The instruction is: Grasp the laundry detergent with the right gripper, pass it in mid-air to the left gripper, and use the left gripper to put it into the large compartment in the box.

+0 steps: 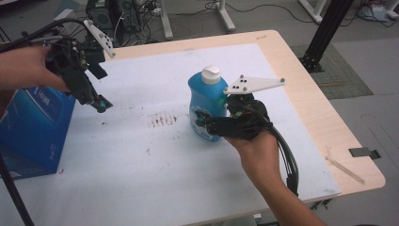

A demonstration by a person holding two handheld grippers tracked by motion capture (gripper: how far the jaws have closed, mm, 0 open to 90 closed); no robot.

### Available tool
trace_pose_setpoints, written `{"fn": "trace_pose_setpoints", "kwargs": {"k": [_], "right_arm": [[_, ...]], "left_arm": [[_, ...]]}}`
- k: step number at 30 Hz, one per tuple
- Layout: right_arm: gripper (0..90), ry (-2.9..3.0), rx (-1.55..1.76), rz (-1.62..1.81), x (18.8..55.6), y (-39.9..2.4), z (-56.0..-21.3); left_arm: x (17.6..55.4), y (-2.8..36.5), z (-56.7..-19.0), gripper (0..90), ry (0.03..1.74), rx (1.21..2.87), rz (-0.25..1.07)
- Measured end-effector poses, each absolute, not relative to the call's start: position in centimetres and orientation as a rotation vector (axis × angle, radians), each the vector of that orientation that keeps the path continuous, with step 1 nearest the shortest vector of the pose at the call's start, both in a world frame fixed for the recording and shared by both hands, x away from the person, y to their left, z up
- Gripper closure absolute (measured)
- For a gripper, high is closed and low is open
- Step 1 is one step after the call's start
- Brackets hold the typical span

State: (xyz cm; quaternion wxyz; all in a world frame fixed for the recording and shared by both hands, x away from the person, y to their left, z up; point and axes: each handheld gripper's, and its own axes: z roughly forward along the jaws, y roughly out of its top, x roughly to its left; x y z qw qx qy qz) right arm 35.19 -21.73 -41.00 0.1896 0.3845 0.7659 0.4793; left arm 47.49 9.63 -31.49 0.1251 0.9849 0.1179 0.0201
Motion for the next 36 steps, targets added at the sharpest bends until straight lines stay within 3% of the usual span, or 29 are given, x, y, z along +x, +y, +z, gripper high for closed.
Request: {"fn": "trace_pose_setpoints", "kwargs": {"k": [18,36], "right_arm": [[47.1,2.182,0.977,1.342,35.2,-21.9,-40.7],[47.0,2.367,0.694,1.418,36.1,-22.5,-37.3]], "left_arm": [[47.0,9.3,-31.1,1.7,0.320,2.862,0.066],[44.5,7.6,-28.4,1.7,0.213,2.832,0.073]]}}
